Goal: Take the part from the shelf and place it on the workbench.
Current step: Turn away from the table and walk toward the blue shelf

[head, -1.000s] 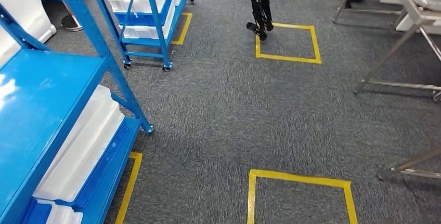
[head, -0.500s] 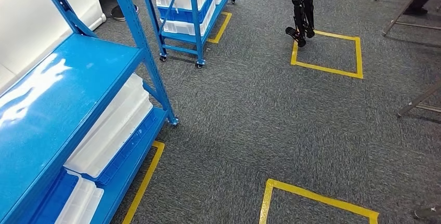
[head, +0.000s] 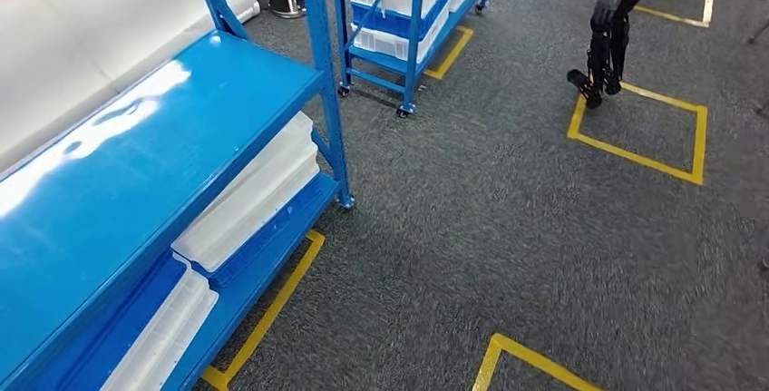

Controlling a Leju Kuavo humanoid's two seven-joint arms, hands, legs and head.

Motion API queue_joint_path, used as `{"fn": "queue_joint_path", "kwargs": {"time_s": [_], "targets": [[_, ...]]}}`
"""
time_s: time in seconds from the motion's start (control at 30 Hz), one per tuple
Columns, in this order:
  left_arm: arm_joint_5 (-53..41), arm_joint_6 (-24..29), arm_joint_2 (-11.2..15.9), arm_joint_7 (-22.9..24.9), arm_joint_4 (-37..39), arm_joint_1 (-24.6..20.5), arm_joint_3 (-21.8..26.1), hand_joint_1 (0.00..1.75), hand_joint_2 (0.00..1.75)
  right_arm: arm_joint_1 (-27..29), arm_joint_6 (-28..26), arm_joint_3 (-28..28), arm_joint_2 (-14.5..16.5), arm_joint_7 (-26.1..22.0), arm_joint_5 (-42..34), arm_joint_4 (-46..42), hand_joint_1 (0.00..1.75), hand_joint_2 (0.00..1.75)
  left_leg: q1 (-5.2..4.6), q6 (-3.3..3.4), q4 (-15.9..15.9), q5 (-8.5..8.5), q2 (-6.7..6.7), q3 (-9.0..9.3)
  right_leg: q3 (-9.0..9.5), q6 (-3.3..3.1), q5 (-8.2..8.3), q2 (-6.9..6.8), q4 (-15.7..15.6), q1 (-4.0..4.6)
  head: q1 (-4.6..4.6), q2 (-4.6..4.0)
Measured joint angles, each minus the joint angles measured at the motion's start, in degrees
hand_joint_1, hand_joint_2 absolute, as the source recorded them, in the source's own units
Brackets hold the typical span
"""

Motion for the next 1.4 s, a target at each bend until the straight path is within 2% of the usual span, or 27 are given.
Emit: {"fn": "queue_joint_path", "kwargs": {"time_s": [0.07, 0.13, 0.17, 0.2, 0.23, 0.3, 0.37, 0.43, 0.5, 0.57, 0.63, 0.67, 0.7, 0.73, 0.8, 0.87, 0.93, 1.0, 1.07, 1.1, 1.13, 1.17, 1.2, 1.27, 1.3, 1.37, 1.4], "targets": [[-0.44, 0.52, -0.14, -1.05, 0.0, -0.02, -1.27, 0.0, 0.0, 0.07, 0.09, -0.08, -0.05, 0.04, -0.31, -0.02, 0.0, 1.75, 0.21, 0.46, -0.22, 0.35, -1.25, 0.02, -2.96, 0.3, -3.77, 3.66, 6.43, -0.2, 0.07, 0.0], [-0.73, 0.97, -0.24, -3.76, 0.0, 0.02, -2.14, 0.0, 0.0, 0.13, 0.1, -0.45, -0.05, 0.01, -1.37, -0.01, 0.0, 1.75, 0.16, 0.54, -0.13, 0.41, -2.8, -0.13, -6.38, 0.5, -6.06, 4.77, 13.09, -0.31, 0.07, 0.0], [-1.18, 1.16, -0.26, -5.27, 0.0, 0.09, -2.54, 0.0, 0.0, 0.16, 0.1, -0.75, -0.05, -0.16, -2.05, -0.01, 0.0, 1.75, 0.14, 0.54, -0.06, 0.4, -3.67, -0.12, -7.05, 0.57, -5.6, 4.87, 14.03, -0.36, 0.07, 0.0], [-1.94, 1.34, -0.27, -6.71, 0.0, 0.16, -3.07, 0.0, 0.0, 0.21, 0.1, -1.13, -0.05, -0.48, -2.77, -0.01, 0.0, 1.75, 0.16, 0.48, 0.03, 0.36, -4.65, -0.05, -6.6, 0.6, -3.9, 5.01, 12.57, -0.46, 0.07, 0.0], [-2.85, 1.53, -0.28, -7.83, 0.0, 0.22, -3.71, 0.0, 0.0, 0.28, 0.1, -1.54, -0.05, -0.87, -3.36, -0.01, 0.0, 1.75, 0.19, 0.36, 0.17, 0.29, -5.59, 0.03, -5.26, 0.61, -1.54, 5.48, 9.25, -0.62, 0.08, 0.0], [-4.32, 1.76, -0.29, -10.03, 0.0, 0.34, -5.2, 0.0, 0.0, 0.6, 0.16, -2.34, -0.05, -1.56, -4.1, 0.02, 0.0, 1.75, 0.11, -0.14, 0.73, 0.0, -7.29, -0.19, -2.35, 0.51, 1.92, 8.42, 2.01, -1.04, 0.07, 0.0], [-4.75, 1.38, -0.28, -12.45, 0.0, 0.52, -6.24, 0.0, 0.0, 0.77, 0.23, -2.89, -0.03, -1.89, -4.22, 0.04, 0.0, 1.75, 0.05, -0.85, 1.11, -0.1, -8.56, -0.75, -1.42, 0.08, 2.55, 10.11, -0.64, -1.06, 0.02, 0.0], [-4.76, 0.69, -0.25, -14.25, 0.0, 0.77, -6.78, 0.0, 0.0, 0.68, 0.25, -3.18, 0.08, -1.95, -4.1, 0.04, 0.0, 1.75, 0.18, -1.62, 1.12, -0.06, -9.49, -1.11, -1.3, -0.74, 2.69, 8.57, -0.88, -0.99, 0.0, 0.0], [-4.75, -0.09, -0.21, -15.14, 0.0, 0.89, -7.25, 0.0, 0.0, 0.8, 0.06, -3.33, 0.21, -1.85, -4.01, 0.04, 0.0, 1.75, 0.13, -2.2, 3.15, -1.5, -7.46, -2.12, -1.03, -1.72, 2.87, 6.91, -1.4, -1.09, -0.14, 0.0], [-4.46, -0.91, -0.01, -15.37, 0.0, 0.85, -7.6, 0.0, 0.0, 1.18, -0.52, -3.64, 0.25, -1.67, -4.36, 0.05, 0.0, 1.75, 0.04, -2.58, 9.56, -5.13, -3.88, -5.14, -0.96, -2.38, 2.85, 5.12, -1.58, -0.86, -0.33, 0.0], [-3.48, -1.3, 0.5, -13.97, 0.0, 0.74, -7.56, 0.0, 0.0, 1.56, -0.98, -4.37, 0.25, -1.59, -5.02, 0.06, 0.0, 1.75, 0.1, -2.84, 16.15, -7.7, -2.4, -8.26, -0.98, -2.63, 2.65, 3.13, -1.48, -0.53, -0.35, 0.0], [-2.74, -1.26, 0.88, -12.47, 0.0, 0.65, -7.31, 0.0, 0.0, 1.67, -0.9, -4.72, 0.25, -1.61, -5.09, 0.07, 0.0, 1.75, 0.1, -2.84, 16.84, -7.4, -2.08, -8.5, -0.93, -2.68, 2.52, 2.2, -1.44, -0.4, -0.35, 0.0], [-1.99, -1.19, 1.44, -10.55, 0.0, 0.57, -6.9, 0.0, 0.0, 1.75, -0.58, -4.96, 0.23, -1.65, -4.9, 0.07, 0.0, 1.75, 0.09, -2.74, 15.22, -6.07, -1.74, -7.56, -0.8, -2.67, 2.38, 1.34, -1.41, -0.3, -0.35, 0.0], [-1.28, -1.3, 2.12, -8.65, 0.0, 0.52, -6.37, 0.0, 0.0, 1.79, -0.1, -5.07, 0.21, -1.73, -4.51, 0.07, 0.0, 1.75, 0.04, -2.51, 11.57, -4.09, -1.01, -5.55, -0.6, -2.62, 2.23, 0.62, -1.4, -0.23, -0.35, 0.0], [-0.29, -2.15, 3.55, -6.08, 0.0, 0.4, -5.35, 0.0, 0.0, 1.91, 0.85, -5.07, 0.16, -1.9, -3.74, 0.07, 0.0, 1.75, -0.39, -1.71, 3.98, -1.34, 1.52, -1.55, -0.19, -2.26, 1.9, -0.6, -1.38, 0.04, -0.34, 0.0], [0.66, -2.74, 4.64, -5.14, 0.0, 0.26, -4.44, 0.0, 0.0, 1.99, 1.55, -5.04, 0.06, -1.88, -2.84, 0.07, 0.0, 1.75, -0.82, -0.99, 1.17, -0.83, 2.49, -0.39, 0.1, -1.73, 1.72, -1.73, -1.45, 0.23, -0.32, 0.0], [2.29, -2.15, 5.35, -4.62, 0.0, 0.25, -3.11, 0.0, 0.0, 1.89, 2.35, -4.85, -0.12, -1.39, -1.44, 0.07, 0.0, 1.75, -0.63, -0.46, 0.65, -0.39, 1.04, -0.4, 0.5, -1.19, 1.58, -2.47, -1.55, 0.23, -0.32, 0.0], [4.49, -0.77, 5.59, -4.46, 0.0, 0.17, -1.36, 0.0, 0.0, 1.94, 3.06, -4.38, -0.32, -0.35, 0.08, 0.07, 0.0, 1.75, -0.14, 0.21, -0.27, 0.26, -0.24, 0.06, -0.03, -0.69, -0.1, -0.16, 0.42, 0.16, -0.26, 0.0], [6.75, 0.7, 5.33, -4.87, 0.0, -0.05, 0.6, 0.0, 0.0, 2.14, 3.5, -3.75, -0.5, 0.96, 1.09, 0.1, 0.0, 1.75, 0.08, 0.68, -0.64, 0.67, -1.48, 0.14, -2.96, -0.34, -3.8, 3.43, 6.8, -0.06, -0.19, 0.0], [7.69, 1.16, 5.02, -5.32, 0.0, -0.11, 1.61, 0.0, 0.0, 2.2, 3.8, -3.51, -0.67, 1.54, 1.26, 0.12, 0.0, 1.75, 0.07, 0.78, -0.6, 0.74, -2.23, 0.04, -4.85, -0.21, -5.4, 4.33, 10.58, -0.17, -0.19, 0.0], [8.4, 1.32, 4.65, -5.85, 0.0, -0.09, 2.52, 0.0, 0.0, 2.22, 4.2, -3.38, -0.92, 1.92, 1.21, 0.13, 0.0, 1.75, 0.07, 0.79, -0.53, 0.74, -3.05, 0.0, -6.23, -0.07, -6.02, 4.68, 13.19, -0.28, -0.18, 0.0], [8.87, 1.28, 4.26, -6.32, 0.0, -0.03, 3.31, 0.0, 0.0, 2.21, 4.72, -3.34, -1.24, 2.14, 1.06, 0.14, 0.0, 1.75, 0.1, 0.74, -0.41, 0.7, -3.95, 0.01, -6.7, 0.07, -5.36, 4.81, 13.74, -0.4, -0.18, 0.0], [9.16, 1.12, 3.94, -6.59, 0.0, 0.04, 3.99, 0.0, 0.0, 2.19, 5.18, -3.34, -1.54, 2.21, 0.9, 0.14, 0.0, 1.75, 0.15, 0.64, -0.23, 0.63, -4.88, 0.05, -6.12, 0.16, -3.61, 4.94, 12.05, -0.56, -0.17, 0.0], [9.5, 0.69, 3.44, -6.51, 0.0, 0.14, 5.03, 0.0, 0.0, 2.17, 5.91, -3.34, -2.05, 1.91, 0.72, 0.15, 0.0, 1.75, 0.21, 0.2, 0.33, 0.31, -6.62, 0.0, -3.05, 0.33, 0.68, 6.68, 4.67, -1.03, -0.17, 0.0], [9.69, 0.51, 3.28, -6.15, 0.0, 0.11, 5.52, 0.0, 0.0, 2.14, 6.19, -3.32, -2.25, 1.25, 0.84, 0.15, 0.0, 1.75, 0.18, -0.13, 0.71, 0.13, -7.39, -0.18, -1.84, 0.3, 1.93, 7.68, 1.68, -1.15, -0.19, 0.0], [10.03, 0.18, 3.11, -5.37, 0.0, 0.02, 6.4, 0.0, 0.0, 1.89, 6.61, -3.17, -2.59, -0.7, 1.28, 0.15, 0.0, 1.75, 0.14, -0.86, 1.14, -0.02, -8.5, -0.69, -1.05, 0.07, 2.34, 8.72, -0.5, -1.0, -0.23, 0.0], [10.11, 0.01, 3.08, -5.13, 0.0, 0.0, 6.77, 0.0, 0.0, 1.63, 6.69, -3.09, -2.7, -1.66, 1.52, 0.15, 0.0, 1.75, 0.18, -1.25, 1.16, 0.03, -9.03, -0.89, -1.06, -0.24, 2.47, 8.13, -0.6, -0.89, -0.24, 0.0]]}}
